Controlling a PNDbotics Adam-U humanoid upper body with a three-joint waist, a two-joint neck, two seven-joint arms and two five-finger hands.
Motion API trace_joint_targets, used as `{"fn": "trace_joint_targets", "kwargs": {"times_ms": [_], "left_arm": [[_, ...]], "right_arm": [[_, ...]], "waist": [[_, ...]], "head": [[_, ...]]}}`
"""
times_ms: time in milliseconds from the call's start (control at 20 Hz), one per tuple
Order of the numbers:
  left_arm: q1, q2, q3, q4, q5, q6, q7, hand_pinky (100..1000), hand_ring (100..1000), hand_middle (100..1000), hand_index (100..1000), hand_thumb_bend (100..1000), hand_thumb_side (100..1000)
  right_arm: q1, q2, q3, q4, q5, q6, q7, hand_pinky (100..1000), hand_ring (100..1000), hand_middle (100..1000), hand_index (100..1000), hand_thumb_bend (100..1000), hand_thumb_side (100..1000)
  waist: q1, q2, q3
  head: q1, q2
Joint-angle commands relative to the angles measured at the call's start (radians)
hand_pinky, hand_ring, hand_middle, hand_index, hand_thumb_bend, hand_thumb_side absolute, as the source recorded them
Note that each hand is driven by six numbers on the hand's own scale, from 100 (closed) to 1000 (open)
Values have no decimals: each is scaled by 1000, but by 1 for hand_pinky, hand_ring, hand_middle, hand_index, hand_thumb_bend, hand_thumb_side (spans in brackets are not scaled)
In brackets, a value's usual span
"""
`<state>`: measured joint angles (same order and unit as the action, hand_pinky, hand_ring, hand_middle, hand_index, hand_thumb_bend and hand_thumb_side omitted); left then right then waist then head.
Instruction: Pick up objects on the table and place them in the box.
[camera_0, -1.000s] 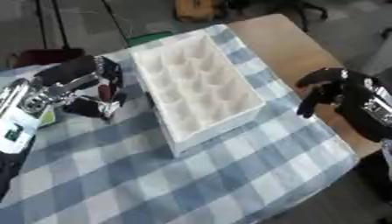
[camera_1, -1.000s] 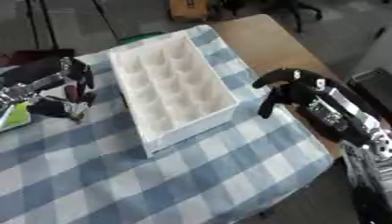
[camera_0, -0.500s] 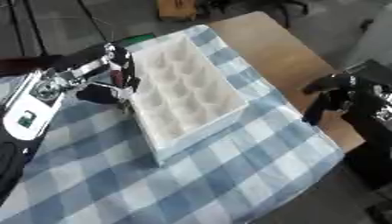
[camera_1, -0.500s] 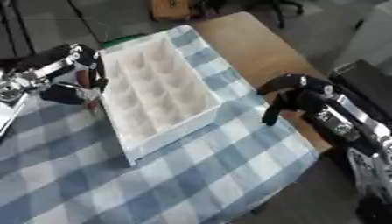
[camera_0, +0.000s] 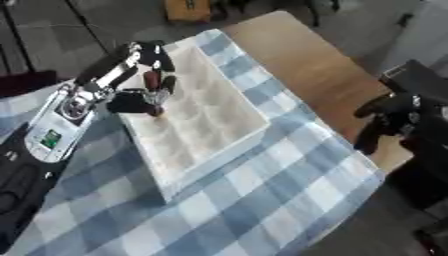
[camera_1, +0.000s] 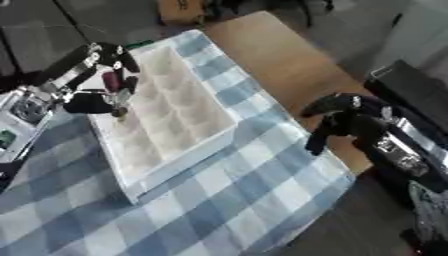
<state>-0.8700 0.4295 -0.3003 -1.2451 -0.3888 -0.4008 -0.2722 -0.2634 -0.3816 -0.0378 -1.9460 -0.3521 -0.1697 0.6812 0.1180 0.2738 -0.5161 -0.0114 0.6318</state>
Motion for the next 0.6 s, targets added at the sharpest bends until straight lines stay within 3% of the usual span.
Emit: {"fn": "trace_joint_targets", "kwargs": {"times_ms": [50, 100, 150, 200, 250, 300, 400, 600], "left_arm": [[-4, 14, -4, -22, -59, -80, -56, 840, 788, 773, 896, 320, 654], [-2, 14, -1, -21, -77, -99, -71, 849, 802, 792, 916, 443, 776], [0, 14, 1, -19, -94, -115, -82, 849, 802, 792, 916, 443, 776], [2, 14, 4, -18, -108, -127, -87, 863, 822, 819, 938, 557, 854], [4, 16, 7, -20, -125, -138, -87, 863, 822, 819, 938, 557, 854], [7, 17, 8, -23, -141, -147, -85, 886, 845, 853, 956, 572, 946], [15, 19, 11, -27, -171, -164, -74, 880, 837, 843, 943, 506, 981], [44, 25, 27, -45, -127, -150, -21, 835, 785, 779, 896, 387, 930]], "right_arm": [[-5, -15, -7, -20, 1, 4, -1, 578, 516, 752, 820, 100, 763], [-4, -15, -7, -20, 1, 3, -1, 578, 516, 752, 819, 100, 763], [-3, -15, -8, -20, 1, 3, -2, 578, 516, 752, 819, 100, 763], [-1, -15, -9, -20, 1, 2, -3, 578, 516, 752, 820, 100, 763], [1, -15, -10, -20, 1, 1, -4, 578, 516, 752, 820, 100, 763], [2, -15, -10, -19, 2, 0, -5, 578, 515, 752, 820, 100, 764], [5, -14, -10, -19, 3, -2, -5, 578, 515, 752, 820, 100, 764], [12, -14, -14, -17, 6, -5, -8, 578, 515, 752, 820, 100, 763]], "waist": [[-10, -18, 6], [-12, -19, 8], [-13, -19, 11], [-15, -20, 13], [-17, -20, 16], [-19, -20, 19], [-24, -19, 27], [-32, -19, 48]], "head": [[-5, -10], [-6, -10], [-7, -10], [-8, -9], [-9, -8], [-10, -6], [-11, -4], [-18, 5]]}}
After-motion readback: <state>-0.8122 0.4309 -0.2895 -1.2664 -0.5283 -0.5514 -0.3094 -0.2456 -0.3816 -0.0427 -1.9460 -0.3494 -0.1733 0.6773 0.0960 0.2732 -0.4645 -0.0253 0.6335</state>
